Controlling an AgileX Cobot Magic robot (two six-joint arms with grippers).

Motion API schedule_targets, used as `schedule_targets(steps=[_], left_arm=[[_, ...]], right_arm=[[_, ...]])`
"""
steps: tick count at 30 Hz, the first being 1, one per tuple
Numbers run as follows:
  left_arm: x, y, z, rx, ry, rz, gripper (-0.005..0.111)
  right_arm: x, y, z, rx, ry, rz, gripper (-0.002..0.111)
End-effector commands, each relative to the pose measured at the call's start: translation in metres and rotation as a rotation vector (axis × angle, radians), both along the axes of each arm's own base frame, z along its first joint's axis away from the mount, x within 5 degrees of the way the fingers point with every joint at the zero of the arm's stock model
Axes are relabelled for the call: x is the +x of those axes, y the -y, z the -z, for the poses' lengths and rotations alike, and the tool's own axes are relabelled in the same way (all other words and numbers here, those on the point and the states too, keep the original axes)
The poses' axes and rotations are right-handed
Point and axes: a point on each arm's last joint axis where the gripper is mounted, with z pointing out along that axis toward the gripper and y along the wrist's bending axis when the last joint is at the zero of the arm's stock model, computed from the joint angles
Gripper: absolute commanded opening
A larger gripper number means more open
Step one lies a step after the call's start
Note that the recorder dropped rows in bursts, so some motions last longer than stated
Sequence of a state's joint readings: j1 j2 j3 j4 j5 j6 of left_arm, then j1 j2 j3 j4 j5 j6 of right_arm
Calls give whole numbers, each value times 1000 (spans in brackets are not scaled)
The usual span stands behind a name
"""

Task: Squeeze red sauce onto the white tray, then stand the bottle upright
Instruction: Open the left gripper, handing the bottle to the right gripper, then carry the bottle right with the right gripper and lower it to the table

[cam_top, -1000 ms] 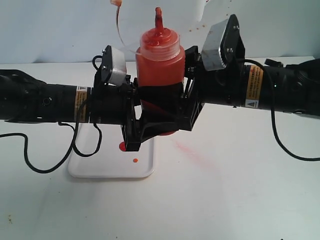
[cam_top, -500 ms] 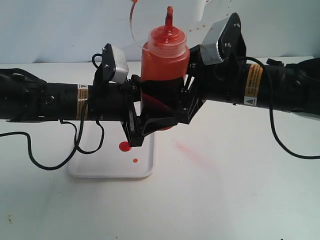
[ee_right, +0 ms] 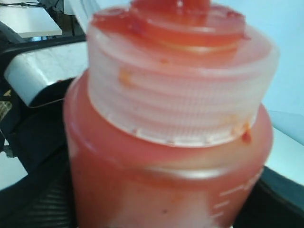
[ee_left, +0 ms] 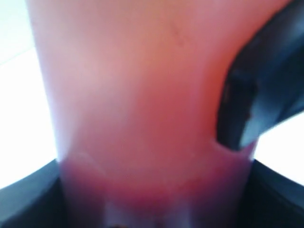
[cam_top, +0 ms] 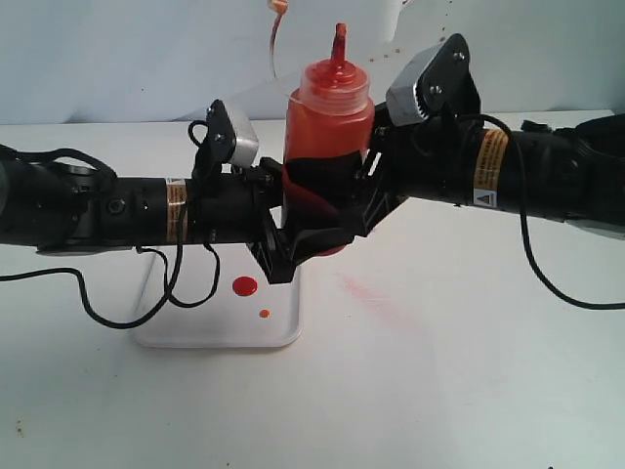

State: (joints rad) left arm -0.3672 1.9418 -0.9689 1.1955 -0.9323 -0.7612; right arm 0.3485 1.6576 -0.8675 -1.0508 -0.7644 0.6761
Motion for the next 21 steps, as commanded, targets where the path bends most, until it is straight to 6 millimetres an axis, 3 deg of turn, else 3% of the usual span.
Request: schedule_targets(steps=[1,9,15,21], left_arm=[[7,-1,4,-52,-43,-67,66],[7,-1,5,-38,-8,-57,85],[7,-1,5,-38,-8,-57,86],[7,-1,5,-38,-8,-57,86]], right_arm=[[5,5,-6,21,5,63,0],[10,9,-4,21,-27,133,0],[12,11,-4,7,-16,158,0],[25,32,-1,-14,-32,316,0]])
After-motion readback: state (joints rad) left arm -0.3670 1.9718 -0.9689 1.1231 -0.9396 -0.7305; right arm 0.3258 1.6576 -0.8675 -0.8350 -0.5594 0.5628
